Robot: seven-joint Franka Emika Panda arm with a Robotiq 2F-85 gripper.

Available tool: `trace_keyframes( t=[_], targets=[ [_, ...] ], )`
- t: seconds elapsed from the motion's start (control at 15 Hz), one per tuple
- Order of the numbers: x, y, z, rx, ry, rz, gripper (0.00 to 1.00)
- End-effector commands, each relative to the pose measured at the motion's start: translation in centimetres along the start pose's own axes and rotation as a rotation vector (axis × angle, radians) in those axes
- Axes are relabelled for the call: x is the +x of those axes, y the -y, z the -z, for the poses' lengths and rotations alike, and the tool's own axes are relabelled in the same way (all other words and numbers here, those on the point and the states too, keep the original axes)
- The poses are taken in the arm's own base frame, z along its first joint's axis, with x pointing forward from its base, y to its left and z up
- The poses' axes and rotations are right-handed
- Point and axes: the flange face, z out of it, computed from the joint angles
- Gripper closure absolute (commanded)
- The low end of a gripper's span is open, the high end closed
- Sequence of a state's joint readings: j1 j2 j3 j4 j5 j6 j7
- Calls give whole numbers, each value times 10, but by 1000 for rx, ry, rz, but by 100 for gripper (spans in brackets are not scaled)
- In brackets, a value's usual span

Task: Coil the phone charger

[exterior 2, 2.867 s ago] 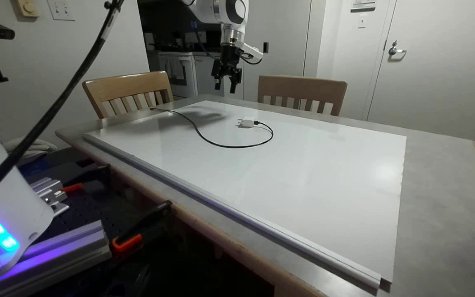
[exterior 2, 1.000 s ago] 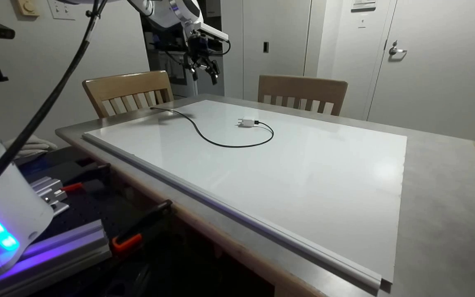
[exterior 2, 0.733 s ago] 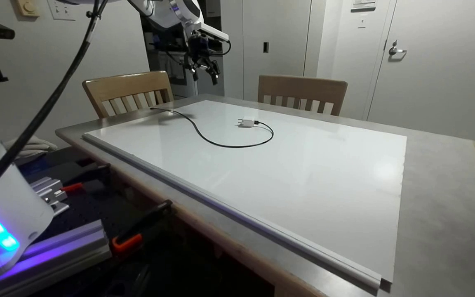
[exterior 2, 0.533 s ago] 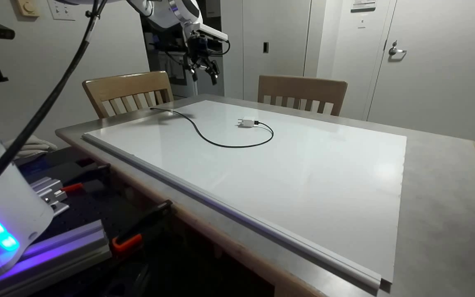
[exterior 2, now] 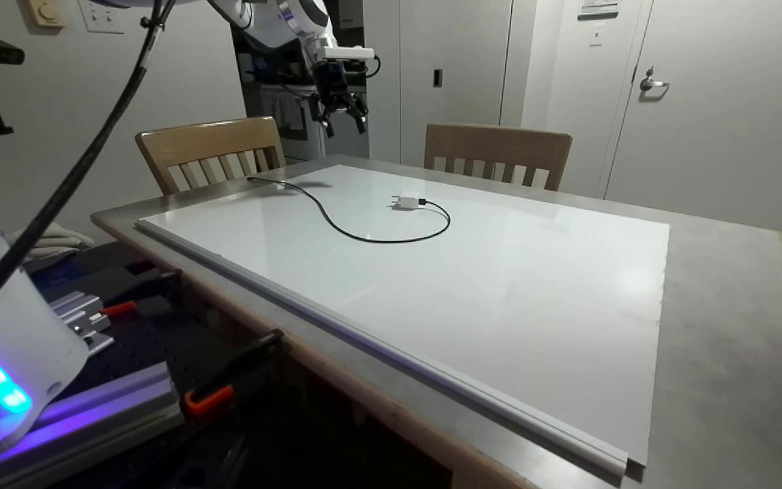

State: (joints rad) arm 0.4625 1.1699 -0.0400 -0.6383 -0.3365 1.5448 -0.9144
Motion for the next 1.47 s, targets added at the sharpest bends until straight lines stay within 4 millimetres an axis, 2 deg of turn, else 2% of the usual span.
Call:
trace_keyframes(
  t=[0.0,0.2,0.4,0.47,0.6,0.87,1.07,1.4],
  targets=[
    [17,-8,12,-130,-96,-40,0],
    [35,-5,24,-207,-161,-13,0],
    [49,-1,27,-255,-204,22,0],
    [44,-2,28,-228,-189,3,0],
    [51,0,29,-244,-201,12,0],
    [51,1,28,-237,-199,20,0],
    [59,8,32,-228,-207,25,0],
    [86,30,47,-253,-219,38,0]
  ],
)
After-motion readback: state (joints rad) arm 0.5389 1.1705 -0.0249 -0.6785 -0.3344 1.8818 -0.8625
